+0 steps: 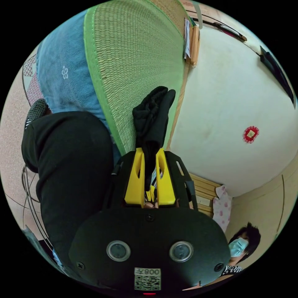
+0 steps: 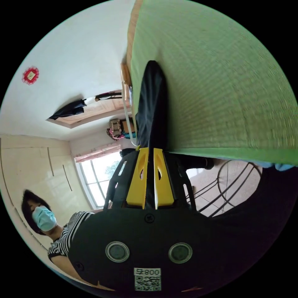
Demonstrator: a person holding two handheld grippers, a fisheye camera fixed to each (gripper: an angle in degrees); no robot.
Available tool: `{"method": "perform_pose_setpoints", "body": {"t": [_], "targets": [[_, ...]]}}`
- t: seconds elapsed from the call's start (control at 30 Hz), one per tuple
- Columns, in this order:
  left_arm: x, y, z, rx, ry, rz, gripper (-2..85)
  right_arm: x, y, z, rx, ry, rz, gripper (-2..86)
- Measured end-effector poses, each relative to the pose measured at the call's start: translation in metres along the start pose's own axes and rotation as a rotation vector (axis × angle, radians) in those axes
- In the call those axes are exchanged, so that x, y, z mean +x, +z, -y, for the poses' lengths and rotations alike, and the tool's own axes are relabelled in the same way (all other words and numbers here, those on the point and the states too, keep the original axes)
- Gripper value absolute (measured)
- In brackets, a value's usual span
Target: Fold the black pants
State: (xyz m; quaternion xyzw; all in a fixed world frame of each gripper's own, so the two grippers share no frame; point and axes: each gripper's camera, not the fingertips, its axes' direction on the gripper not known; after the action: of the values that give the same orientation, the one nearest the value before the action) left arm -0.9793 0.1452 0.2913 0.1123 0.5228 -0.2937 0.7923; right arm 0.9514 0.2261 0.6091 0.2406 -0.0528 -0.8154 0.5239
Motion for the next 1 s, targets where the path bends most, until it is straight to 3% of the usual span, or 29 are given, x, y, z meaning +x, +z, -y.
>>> {"method": "perform_pose_setpoints", "body": {"t": [0.37, 0.67, 1.0], "targets": [[-0.002, 0.091, -0.011, -0.002, 0.015, 0.033, 6.8, -0.056, 0.022, 0.032, 0.014, -0.035, -0.114, 7.9], [-0.008, 0.180, -0.027, -0.009, 0.037, 0.060, 6.6, -0.131, 0.039, 0.065, -0.042, -0.041, -0.053, 4.0], [0.008, 0.290, -0.061, -0.031, 0.148, 0.065, 5.6, -0.246, -0.009, 0.044, -0.031, -0.105, 0.116, 1.9]]}}
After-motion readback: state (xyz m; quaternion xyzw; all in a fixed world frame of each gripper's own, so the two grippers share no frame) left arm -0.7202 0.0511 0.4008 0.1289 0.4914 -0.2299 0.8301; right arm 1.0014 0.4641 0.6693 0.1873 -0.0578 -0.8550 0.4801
